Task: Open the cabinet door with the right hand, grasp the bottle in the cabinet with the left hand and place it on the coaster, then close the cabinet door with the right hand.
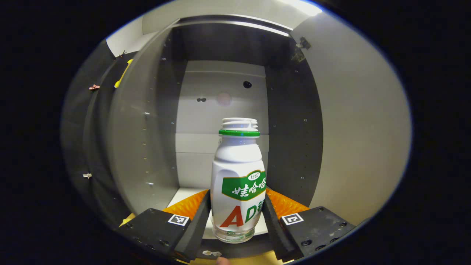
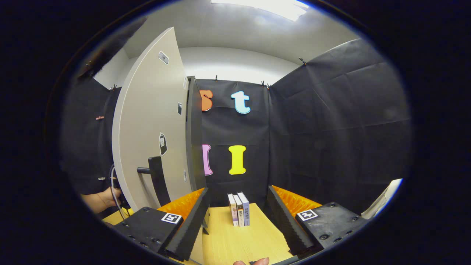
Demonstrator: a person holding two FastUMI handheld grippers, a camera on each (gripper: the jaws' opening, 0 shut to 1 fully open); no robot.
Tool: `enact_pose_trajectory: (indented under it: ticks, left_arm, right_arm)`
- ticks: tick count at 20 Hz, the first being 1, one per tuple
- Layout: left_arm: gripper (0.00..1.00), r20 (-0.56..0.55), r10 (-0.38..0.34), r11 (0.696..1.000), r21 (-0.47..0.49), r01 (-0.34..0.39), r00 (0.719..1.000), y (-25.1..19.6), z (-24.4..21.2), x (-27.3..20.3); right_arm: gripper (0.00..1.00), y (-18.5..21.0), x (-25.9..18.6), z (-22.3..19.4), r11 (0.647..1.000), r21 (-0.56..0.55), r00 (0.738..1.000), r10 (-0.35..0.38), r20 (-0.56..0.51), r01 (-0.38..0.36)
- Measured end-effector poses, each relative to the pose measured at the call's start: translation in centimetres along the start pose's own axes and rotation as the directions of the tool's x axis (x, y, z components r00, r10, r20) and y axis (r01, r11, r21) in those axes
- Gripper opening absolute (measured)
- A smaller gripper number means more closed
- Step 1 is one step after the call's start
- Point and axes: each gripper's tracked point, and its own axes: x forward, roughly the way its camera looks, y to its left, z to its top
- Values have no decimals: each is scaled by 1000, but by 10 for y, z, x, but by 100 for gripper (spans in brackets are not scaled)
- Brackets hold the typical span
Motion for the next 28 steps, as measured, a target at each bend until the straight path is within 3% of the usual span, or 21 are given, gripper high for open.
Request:
enact_pose_trajectory:
  ticks: [7, 10, 14, 18, 28]
  left_arm:
    - [76, 7, 28, 999, -14, -28, 1000, 49, -18, -80]
    - [76, 6, 33, 999, 20, -33, 999, 72, -40, -111]
    - [76, -7, 28, 999, -20, -28, 1000, 92, -73, -151]
    - [76, 35, 34, 999, -1, -34, 999, 107, -90, -190]
    - [76, 13, 24, 1000, 10, -24, 1000, 138, -182, -245]
  right_arm:
    - [97, 12, 0, 8, 1000, 3, 999, -23, 41, 23]
    - [98, 16, -1, 12, 999, -9, 998, -32, 62, 33]
    - [98, 17, -2, 14, 997, -31, 995, -62, 80, 64]
    - [98, 17, -4, 17, 995, -38, 992, -90, 92, 94]
    - [97, 28, -15, 32, 990, -17, 981, -135, 142, 139]
